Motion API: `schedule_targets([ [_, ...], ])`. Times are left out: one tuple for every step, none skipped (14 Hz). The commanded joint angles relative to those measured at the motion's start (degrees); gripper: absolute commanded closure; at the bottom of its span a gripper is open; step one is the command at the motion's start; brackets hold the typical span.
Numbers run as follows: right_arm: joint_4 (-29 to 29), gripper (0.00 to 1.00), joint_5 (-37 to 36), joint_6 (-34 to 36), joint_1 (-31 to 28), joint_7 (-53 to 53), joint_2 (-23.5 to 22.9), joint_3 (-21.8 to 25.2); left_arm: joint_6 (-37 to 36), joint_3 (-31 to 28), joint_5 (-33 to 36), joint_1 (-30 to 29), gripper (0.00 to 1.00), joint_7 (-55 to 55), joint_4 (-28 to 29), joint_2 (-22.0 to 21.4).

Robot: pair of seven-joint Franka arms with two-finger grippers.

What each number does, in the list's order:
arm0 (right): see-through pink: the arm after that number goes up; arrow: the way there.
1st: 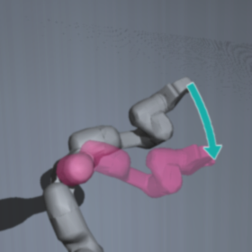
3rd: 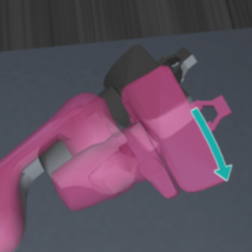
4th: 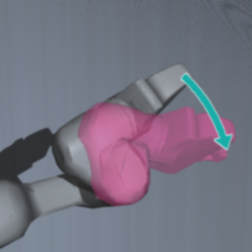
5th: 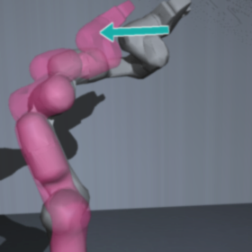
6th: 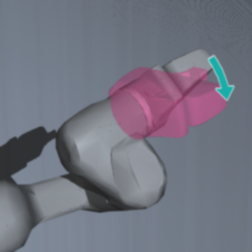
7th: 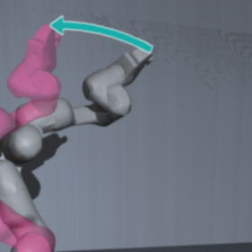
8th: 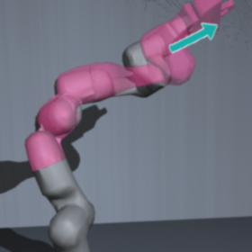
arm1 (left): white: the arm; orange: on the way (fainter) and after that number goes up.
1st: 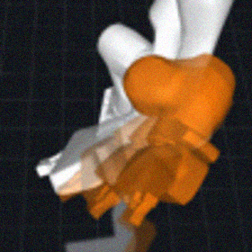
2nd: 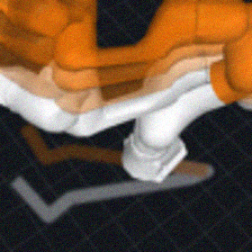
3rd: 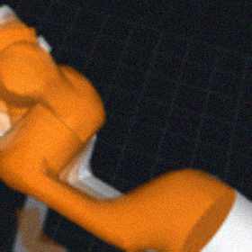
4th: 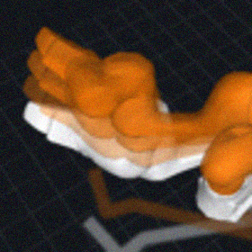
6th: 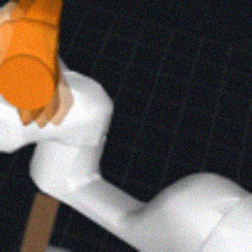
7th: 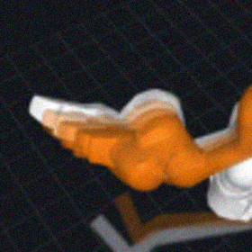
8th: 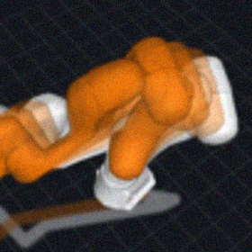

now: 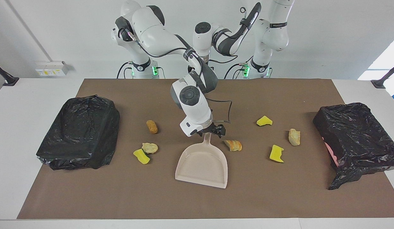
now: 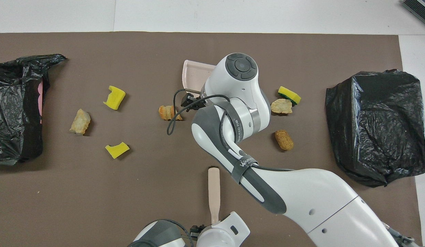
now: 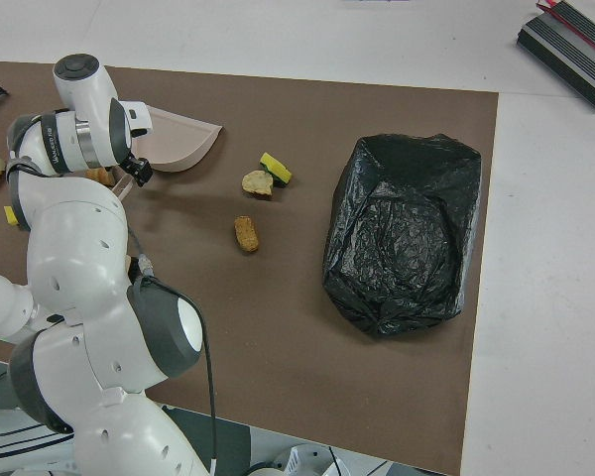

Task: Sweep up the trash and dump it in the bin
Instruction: 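Lift the dustpan with the right gripper while the left gripper lifts the brush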

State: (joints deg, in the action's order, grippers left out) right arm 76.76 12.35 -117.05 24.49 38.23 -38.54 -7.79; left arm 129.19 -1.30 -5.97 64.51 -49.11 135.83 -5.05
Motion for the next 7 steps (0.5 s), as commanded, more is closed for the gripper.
schedule_targets([
  [2.1,0.75,-0.9,-0.6,0.0,-0.2,1.3,-0.1,1.6,-1.0,-1.1,2.4,0.31,0.3,1.8,0.2],
  [2.1,1.00,-1.4,-0.6,0.0,0.2,1.3,-0.1,1.9,-1.0,-1.1,3.0,0.32,0.2,1.7,1.8],
  [1.8,1.00,-1.3,-0.5,-0.1,0.4,1.3,-0.1,1.8,-1.1,-1.1,3.0,0.41,0.2,1.4,2.1],
  [1.6,1.00,-1.2,-0.1,-0.7,-0.1,1.3,-0.2,1.7,-1.1,-1.1,3.0,0.45,-0.1,0.8,2.2],
  [1.5,1.00,-0.8,-0.1,-1.2,-0.4,1.2,-0.3,1.7,-1.2,-1.1,3.0,0.49,-0.5,0.6,2.2],
  [1.1,1.00,-0.5,-0.1,-1.2,-1.3,1.3,-0.2,1.6,-1.2,-1.1,2.7,0.50,-0.3,0.1,2.1],
  [0.9,1.00,-0.4,-0.3,-1.2,-3.6,1.8,-0.2,1.6,-1.2,-1.1,2.7,0.53,-0.5,-0.1,2.2],
])
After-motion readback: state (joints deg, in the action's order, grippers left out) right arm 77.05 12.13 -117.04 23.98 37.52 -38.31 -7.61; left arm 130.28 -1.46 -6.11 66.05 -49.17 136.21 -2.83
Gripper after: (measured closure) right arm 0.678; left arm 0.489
